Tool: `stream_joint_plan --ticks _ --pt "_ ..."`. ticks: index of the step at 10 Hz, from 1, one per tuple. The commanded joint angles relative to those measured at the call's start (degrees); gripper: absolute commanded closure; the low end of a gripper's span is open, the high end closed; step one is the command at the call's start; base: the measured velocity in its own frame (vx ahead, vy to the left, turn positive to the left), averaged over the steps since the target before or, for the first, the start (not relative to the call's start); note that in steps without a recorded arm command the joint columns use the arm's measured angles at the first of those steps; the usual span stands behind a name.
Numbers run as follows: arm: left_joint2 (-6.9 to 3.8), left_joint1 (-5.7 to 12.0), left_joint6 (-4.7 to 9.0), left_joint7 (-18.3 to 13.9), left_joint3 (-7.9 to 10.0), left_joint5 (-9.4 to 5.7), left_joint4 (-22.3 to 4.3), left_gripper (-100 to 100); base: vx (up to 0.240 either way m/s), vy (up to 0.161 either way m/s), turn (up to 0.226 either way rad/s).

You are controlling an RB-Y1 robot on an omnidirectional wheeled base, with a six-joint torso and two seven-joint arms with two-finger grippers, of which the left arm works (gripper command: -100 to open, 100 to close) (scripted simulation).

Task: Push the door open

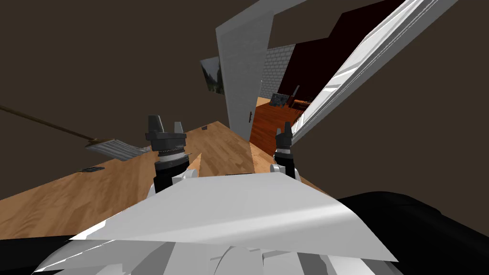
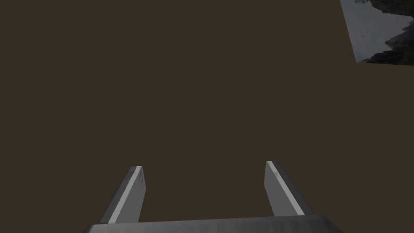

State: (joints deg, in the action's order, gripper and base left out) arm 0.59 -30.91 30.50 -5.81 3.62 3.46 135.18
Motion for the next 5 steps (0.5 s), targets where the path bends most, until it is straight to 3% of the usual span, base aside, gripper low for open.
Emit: stream_joint_plan --ticks 1,5 --pt "-0.60 0.65 0.36 -1.00 -0.32 -0.69 -1.66 -100 0.093 0.005 -0.119" --pt "-1.98 2.59 1.41 -3.97 -1.28 -2.75 -6.60 -100 0.137 0.023 -0.128"
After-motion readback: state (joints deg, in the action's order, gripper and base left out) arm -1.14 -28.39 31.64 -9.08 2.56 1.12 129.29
